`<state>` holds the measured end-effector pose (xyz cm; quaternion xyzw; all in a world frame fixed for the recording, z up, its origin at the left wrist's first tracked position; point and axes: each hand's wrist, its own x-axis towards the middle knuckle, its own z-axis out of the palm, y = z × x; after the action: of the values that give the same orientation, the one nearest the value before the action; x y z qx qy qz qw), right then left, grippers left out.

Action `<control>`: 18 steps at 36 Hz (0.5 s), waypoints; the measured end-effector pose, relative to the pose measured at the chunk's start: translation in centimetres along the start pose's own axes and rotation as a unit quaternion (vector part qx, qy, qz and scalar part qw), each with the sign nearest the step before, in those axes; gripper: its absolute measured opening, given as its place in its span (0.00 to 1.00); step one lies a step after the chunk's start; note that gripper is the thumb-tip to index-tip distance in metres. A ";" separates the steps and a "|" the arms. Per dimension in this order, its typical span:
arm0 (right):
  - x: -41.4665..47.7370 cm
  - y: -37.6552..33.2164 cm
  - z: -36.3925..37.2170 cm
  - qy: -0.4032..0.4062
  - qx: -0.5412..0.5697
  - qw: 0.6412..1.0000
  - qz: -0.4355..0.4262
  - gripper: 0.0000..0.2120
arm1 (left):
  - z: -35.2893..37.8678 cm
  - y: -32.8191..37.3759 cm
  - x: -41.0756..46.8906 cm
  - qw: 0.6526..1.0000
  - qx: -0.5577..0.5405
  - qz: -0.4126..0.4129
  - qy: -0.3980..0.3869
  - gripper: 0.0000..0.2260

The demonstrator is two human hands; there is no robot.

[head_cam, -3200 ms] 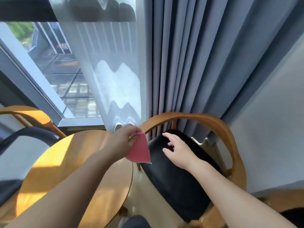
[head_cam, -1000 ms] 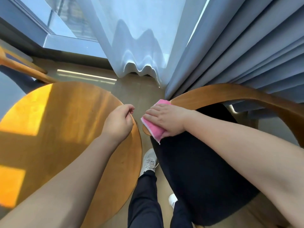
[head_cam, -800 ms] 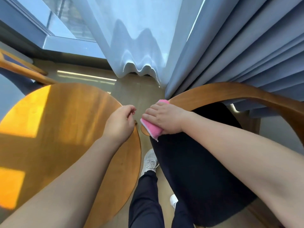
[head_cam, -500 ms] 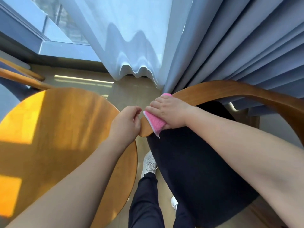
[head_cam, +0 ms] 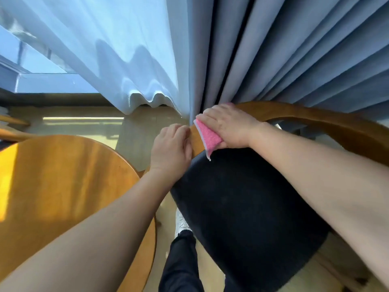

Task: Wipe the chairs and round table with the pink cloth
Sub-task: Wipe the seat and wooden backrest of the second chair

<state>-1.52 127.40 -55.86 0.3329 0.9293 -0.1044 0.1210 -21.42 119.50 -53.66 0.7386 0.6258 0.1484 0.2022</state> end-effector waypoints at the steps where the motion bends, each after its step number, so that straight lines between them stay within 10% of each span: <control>1: -0.4 0.5 0.1 0.001 0.000 1.000 0.011 0.47 | 0.4 0.5 0.6 1.000 0.001 0.005 0.003 0.11; 18: -4.8 5.5 1.2 0.010 -0.006 0.995 0.103 0.50 | 3.6 3.4 4.1 0.995 0.073 0.069 -0.025 0.17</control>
<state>5.85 128.36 -56.21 0.4268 0.8921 -0.0821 0.1237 -16.10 122.69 -55.35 0.7965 0.5771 0.0970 0.1524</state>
